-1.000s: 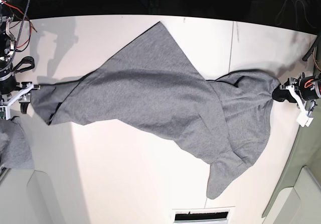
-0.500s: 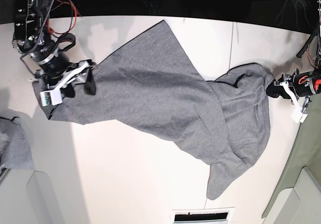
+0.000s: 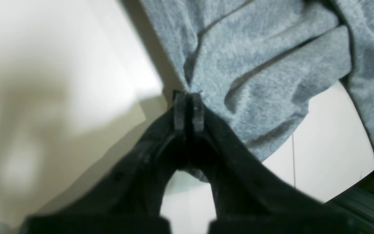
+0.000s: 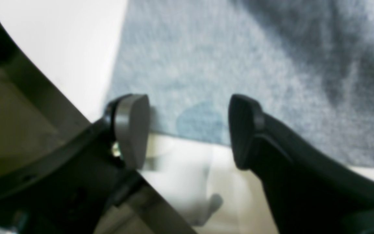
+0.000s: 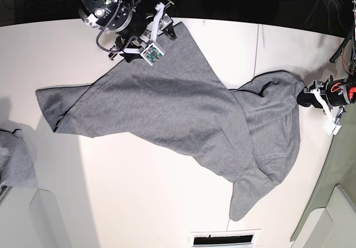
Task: Layout the t-shirt on the table in an organized manner, then fold the t-shirt properly
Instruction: 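Drag the held edge with the right gripper to spread the shirt flat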
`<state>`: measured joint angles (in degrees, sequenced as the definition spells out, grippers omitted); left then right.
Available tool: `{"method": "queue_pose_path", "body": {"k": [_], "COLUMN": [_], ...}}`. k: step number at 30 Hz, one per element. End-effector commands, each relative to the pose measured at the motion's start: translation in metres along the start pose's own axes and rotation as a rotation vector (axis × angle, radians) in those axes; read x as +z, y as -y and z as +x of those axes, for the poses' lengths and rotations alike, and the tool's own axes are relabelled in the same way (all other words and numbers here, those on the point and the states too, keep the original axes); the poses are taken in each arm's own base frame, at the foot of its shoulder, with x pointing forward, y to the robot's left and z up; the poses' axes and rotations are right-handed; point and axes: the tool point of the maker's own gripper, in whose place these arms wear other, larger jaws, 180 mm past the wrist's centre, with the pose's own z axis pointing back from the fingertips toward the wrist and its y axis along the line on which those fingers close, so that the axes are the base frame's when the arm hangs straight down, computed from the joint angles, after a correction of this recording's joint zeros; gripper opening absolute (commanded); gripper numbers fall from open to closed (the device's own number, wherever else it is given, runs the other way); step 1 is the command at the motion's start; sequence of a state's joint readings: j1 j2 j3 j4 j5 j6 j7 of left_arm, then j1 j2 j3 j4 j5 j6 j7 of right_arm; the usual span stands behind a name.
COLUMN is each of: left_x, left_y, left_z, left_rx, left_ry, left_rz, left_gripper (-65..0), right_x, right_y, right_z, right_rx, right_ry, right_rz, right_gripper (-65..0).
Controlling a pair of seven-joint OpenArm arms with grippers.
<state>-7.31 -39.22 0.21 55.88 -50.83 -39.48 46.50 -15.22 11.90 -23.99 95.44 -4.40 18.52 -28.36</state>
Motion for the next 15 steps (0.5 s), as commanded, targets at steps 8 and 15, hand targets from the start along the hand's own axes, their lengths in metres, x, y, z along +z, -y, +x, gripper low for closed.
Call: {"method": "queue_pose_path", "body": {"k": [8, 15], "left_x": [0.009, 0.008], "left_y": [-0.004, -0.003], "left_z": [0.013, 0.004], "left_rx": [-0.011, 0.010], "left_ry": [0.053, 0.060], "left_rz": [0.005, -0.007], "left_gripper": [-65.0, -65.0], "right_x": [-0.027, -0.037], "right_y": [0.000, 0.014], "right_z": [-0.014, 0.004], "right_rx": [0.084, 0.138], "right_ry": [-0.043, -0.020], "right_rz": [-0.042, -0.112], "right_gripper": [-26.8, -34.1]}}
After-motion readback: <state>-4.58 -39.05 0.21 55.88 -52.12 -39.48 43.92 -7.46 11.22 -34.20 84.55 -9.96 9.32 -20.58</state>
